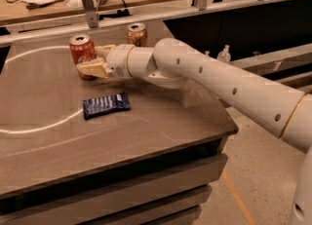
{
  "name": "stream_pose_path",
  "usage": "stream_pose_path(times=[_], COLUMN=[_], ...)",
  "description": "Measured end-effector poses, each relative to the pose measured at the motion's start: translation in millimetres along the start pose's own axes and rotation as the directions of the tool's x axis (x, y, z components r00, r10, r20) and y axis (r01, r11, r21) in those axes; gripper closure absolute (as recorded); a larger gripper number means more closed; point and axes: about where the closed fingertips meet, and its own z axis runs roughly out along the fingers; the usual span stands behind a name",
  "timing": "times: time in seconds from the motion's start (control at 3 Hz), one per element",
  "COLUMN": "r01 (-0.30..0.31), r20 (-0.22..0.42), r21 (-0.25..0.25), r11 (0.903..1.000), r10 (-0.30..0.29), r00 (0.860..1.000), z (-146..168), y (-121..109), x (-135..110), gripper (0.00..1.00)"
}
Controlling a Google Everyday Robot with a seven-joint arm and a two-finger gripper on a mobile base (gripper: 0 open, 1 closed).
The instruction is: Knock coke can over
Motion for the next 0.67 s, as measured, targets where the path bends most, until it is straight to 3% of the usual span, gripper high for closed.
stream_pose_path(times=[0.67], r01=[0.013], r20=[0.005], r21=[0.021], r11=[0.9997], r10=[-0.013], r00=[1.000], z=[-8.2], y=[-1.2], x=[-4.6], gripper=[0.96])
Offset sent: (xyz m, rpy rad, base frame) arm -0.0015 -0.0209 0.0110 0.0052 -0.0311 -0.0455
